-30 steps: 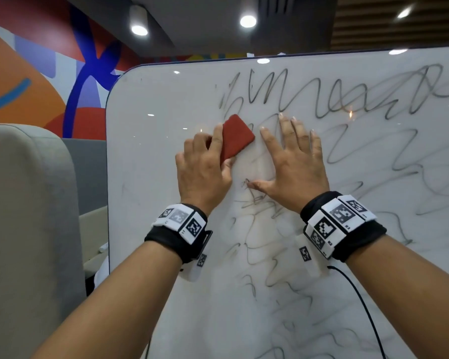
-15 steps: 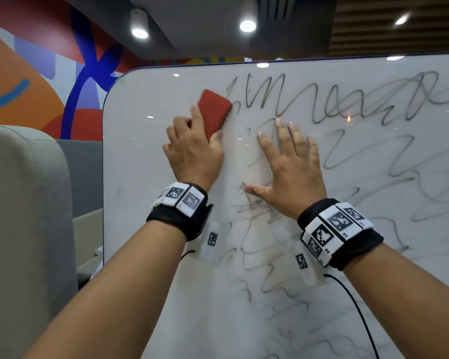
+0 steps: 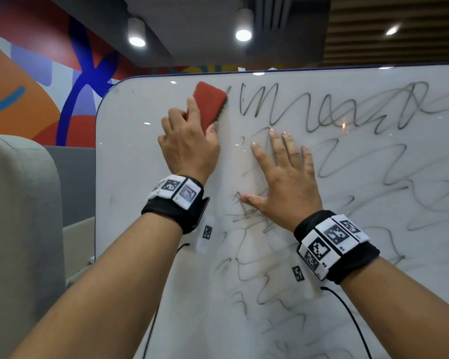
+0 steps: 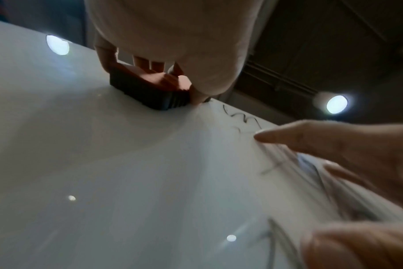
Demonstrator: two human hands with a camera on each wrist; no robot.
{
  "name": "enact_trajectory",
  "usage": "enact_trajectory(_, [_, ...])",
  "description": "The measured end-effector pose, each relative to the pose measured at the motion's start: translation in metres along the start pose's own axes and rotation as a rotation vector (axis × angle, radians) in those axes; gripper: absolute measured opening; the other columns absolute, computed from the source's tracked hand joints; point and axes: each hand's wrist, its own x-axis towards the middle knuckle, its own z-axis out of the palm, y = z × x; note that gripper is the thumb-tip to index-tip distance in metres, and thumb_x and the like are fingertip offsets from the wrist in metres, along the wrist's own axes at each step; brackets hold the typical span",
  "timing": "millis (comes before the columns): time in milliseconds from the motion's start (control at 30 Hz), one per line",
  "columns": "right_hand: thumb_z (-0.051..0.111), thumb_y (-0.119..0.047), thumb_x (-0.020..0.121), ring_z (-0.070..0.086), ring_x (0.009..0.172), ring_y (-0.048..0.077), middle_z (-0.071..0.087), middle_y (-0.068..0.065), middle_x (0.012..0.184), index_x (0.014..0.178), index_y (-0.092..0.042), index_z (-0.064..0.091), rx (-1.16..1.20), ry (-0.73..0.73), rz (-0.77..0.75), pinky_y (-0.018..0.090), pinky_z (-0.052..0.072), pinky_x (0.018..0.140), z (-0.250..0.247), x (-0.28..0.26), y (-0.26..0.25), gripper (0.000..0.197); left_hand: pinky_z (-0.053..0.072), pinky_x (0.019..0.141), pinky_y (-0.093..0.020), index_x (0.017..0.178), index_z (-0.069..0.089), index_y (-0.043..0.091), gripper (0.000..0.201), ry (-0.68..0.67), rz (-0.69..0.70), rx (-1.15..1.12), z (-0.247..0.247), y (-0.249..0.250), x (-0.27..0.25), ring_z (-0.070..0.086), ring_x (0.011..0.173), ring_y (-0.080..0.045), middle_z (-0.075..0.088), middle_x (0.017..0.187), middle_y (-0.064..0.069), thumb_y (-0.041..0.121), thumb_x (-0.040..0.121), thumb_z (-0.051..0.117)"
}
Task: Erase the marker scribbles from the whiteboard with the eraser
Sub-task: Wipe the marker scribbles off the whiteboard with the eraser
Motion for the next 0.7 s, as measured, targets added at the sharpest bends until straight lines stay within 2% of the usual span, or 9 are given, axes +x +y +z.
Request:
enact_trajectory(67, [0.063, -0.072, 0.076, -0.006, 0.152, 0.026, -0.004, 0.006, 0.166, 0.156, -0.032, 0.012, -0.001, 0.005, -0.002, 0.050, -0.003, 0.121, 0.001, 0.000, 0.000, 0.103, 0.042, 0.088, -0.045, 0.152, 0.032, 0.015, 0.068, -0.013, -0.077, -0.039, -0.002, 0.009, 0.004, 0.044, 0.113, -0.031, 0.045, 0.123, -0.013, 0.046, 0.095, 0.051])
enact_trajectory(100, [0.063, -0.072, 0.075, -0.004, 0.152, 0.027, -0.003, 0.006, 0.166, 0.156, -0.031, 0.013, -0.004, 0.012, -0.003, 0.051, -0.001, 0.121, 0.002, 0.000, 0.000, 0.103, 0.042, 0.087, -0.045, 0.152, 0.033, 0.015, 0.068, -0.014, -0.035, -0.046, -0.002, 0.015, 0.003, 0.045, 0.112, -0.031, 0.046, 0.122, -0.013, 0.046, 0.094, 0.051])
enact_trajectory(200, [0.065, -0.072, 0.074, 0.000, 0.152, 0.027, 0.003, 0.008, 0.166, 0.156, -0.031, 0.016, -0.005, 0.040, -0.007, 0.052, 0.002, 0.121, 0.004, 0.000, 0.000, 0.104, 0.043, 0.082, -0.044, 0.149, 0.039, 0.014, 0.067, -0.008, 0.261, 0.012, 0.003, 0.023, -0.007, 0.048, 0.105, -0.031, 0.050, 0.116, -0.012, 0.045, 0.092, 0.053])
enact_trajectory(233, [0.065, -0.072, 0.074, 0.000, 0.152, 0.027, 0.004, 0.008, 0.166, 0.156, -0.031, 0.016, -0.006, 0.041, -0.008, 0.052, 0.001, 0.121, 0.004, 0.000, 0.001, 0.104, 0.043, 0.081, -0.044, 0.149, 0.039, 0.013, 0.067, 0.002, 0.300, 0.021, 0.003, 0.022, -0.004, 0.048, 0.104, -0.031, 0.050, 0.116, -0.012, 0.045, 0.092, 0.053])
enact_trajectory(267, [0.064, -0.072, 0.074, 0.000, 0.152, 0.027, 0.003, 0.008, 0.166, 0.156, -0.031, 0.016, -0.005, 0.039, -0.010, 0.051, 0.001, 0.121, 0.004, 0.000, 0.001, 0.104, 0.042, 0.082, -0.044, 0.149, 0.038, 0.014, 0.066, 0.015, 0.274, 0.015, 0.003, 0.021, 0.002, 0.048, 0.105, -0.031, 0.050, 0.116, -0.012, 0.045, 0.092, 0.053])
enact_trajectory(400, [0.061, -0.074, 0.075, -0.003, 0.152, 0.027, 0.001, 0.007, 0.166, 0.156, -0.032, 0.014, 0.001, 0.025, -0.015, 0.052, 0.000, 0.121, 0.003, -0.002, 0.002, 0.103, 0.041, 0.089, -0.045, 0.152, 0.033, 0.016, 0.067, 0.005, -0.078, -0.077, -0.004, 0.021, 0.026, 0.043, 0.115, -0.030, 0.045, 0.123, -0.012, 0.047, 0.094, 0.050])
enact_trajectory(433, [0.060, -0.073, 0.075, -0.003, 0.152, 0.027, 0.000, 0.007, 0.166, 0.156, -0.032, 0.014, 0.003, 0.024, -0.015, 0.052, 0.000, 0.122, 0.004, -0.002, 0.002, 0.102, 0.041, 0.088, -0.045, 0.152, 0.033, 0.016, 0.067, 0.005, -0.062, -0.081, -0.004, 0.025, 0.025, 0.044, 0.114, -0.030, 0.046, 0.123, -0.012, 0.046, 0.094, 0.050])
enact_trajectory(600, [0.063, -0.073, 0.074, -0.002, 0.153, 0.027, 0.001, 0.007, 0.166, 0.156, -0.030, 0.016, 0.028, 0.050, -0.018, 0.051, -0.001, 0.121, 0.007, 0.000, 0.002, 0.104, 0.040, 0.080, -0.041, 0.148, 0.041, 0.016, 0.066, 0.013, 0.363, -0.002, 0.003, 0.039, 0.002, 0.048, 0.106, -0.030, 0.051, 0.116, -0.010, 0.045, 0.091, 0.057])
enact_trajectory(700, [0.062, -0.073, 0.075, -0.003, 0.153, 0.026, 0.001, 0.007, 0.166, 0.157, -0.031, 0.014, 0.030, 0.036, -0.025, 0.051, -0.001, 0.121, 0.005, -0.002, 0.003, 0.103, 0.040, 0.084, -0.043, 0.149, 0.039, 0.017, 0.066, 0.011, 0.277, -0.005, 0.000, 0.036, 0.011, 0.046, 0.109, -0.029, 0.050, 0.119, -0.009, 0.046, 0.092, 0.054])
